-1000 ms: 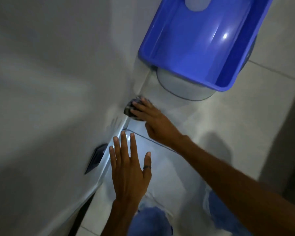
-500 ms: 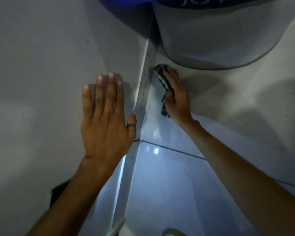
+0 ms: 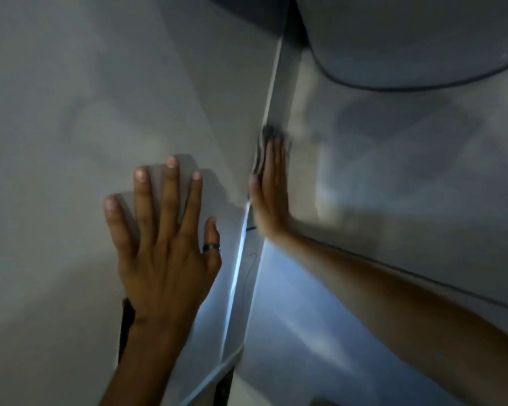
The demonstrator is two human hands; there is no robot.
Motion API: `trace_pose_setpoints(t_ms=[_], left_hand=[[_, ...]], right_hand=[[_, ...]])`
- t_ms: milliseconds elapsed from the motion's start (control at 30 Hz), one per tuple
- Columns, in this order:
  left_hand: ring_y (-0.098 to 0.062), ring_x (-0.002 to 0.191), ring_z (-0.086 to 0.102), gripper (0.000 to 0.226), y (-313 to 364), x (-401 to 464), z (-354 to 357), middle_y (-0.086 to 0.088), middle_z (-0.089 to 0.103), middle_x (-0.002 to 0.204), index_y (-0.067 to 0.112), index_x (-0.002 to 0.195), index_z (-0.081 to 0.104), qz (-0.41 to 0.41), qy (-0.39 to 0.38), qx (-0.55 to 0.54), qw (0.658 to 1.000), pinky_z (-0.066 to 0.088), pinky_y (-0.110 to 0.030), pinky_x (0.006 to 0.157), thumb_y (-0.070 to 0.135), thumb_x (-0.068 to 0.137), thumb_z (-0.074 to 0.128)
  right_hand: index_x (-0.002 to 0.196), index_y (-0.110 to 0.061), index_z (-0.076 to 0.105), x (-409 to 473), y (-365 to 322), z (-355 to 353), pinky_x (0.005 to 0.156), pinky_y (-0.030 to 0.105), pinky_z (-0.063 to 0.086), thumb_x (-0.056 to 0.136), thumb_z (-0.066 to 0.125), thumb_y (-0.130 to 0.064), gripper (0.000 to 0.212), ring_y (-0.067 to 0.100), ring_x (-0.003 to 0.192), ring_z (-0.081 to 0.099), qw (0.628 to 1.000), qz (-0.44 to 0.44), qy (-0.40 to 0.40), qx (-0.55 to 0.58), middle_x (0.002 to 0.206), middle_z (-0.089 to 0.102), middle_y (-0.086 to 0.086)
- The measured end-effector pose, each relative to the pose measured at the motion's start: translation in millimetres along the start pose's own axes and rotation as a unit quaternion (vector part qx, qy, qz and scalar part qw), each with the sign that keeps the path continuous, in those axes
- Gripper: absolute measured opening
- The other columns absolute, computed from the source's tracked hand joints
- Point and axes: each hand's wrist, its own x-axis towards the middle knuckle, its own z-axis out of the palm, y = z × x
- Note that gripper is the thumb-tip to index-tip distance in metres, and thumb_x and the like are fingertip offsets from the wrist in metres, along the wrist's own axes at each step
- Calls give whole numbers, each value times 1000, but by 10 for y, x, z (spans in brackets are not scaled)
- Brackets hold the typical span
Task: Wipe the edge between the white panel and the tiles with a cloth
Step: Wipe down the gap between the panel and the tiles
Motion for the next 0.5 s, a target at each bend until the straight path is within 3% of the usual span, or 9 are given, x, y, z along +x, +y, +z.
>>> trace_pose_setpoints(t_ms=[67,167,300,400,500], left_hand=[[-34,167,-2,69,100,128,82,-9,16,181,22,174,23,2,-4,24,1000,-22,-51,132,46,111,39],[-34,165,-7,71,175,320,158,-10,10,182,21,176,14,28,-5,48,998,-28,-53,129,46,112,34],[-35,166,-8,73,250,432,190,-10,7,182,20,175,16,24,3,23,999,-26,-54,129,44,111,40],[-36,166,1,74,251,467,222,-10,12,182,19,174,24,26,17,6,999,-23,-54,131,41,108,48],[-37,165,3,72,240,446,237,-10,15,181,19,173,28,23,18,-2,1000,-24,-52,131,41,107,49]], right_hand=[[162,-35,-8,-712,63,107,133,44,5,106,18,-62,68,21,164,0,999,-4,-40,-15,175,-10,-9],[164,-28,-3,-1030,205,170,132,52,8,107,16,-60,68,24,164,0,996,-32,-74,-50,175,-10,-5],[163,-36,2,39,78,15,133,39,4,106,19,-58,63,14,163,-1,999,-38,-12,-36,175,-5,-11],[162,-20,18,1113,-7,-205,132,40,11,104,34,-40,63,25,162,10,999,-21,48,-4,173,17,12],[161,-10,23,1588,-115,-318,129,35,11,103,34,-40,66,27,160,14,998,-4,61,10,172,21,16]])
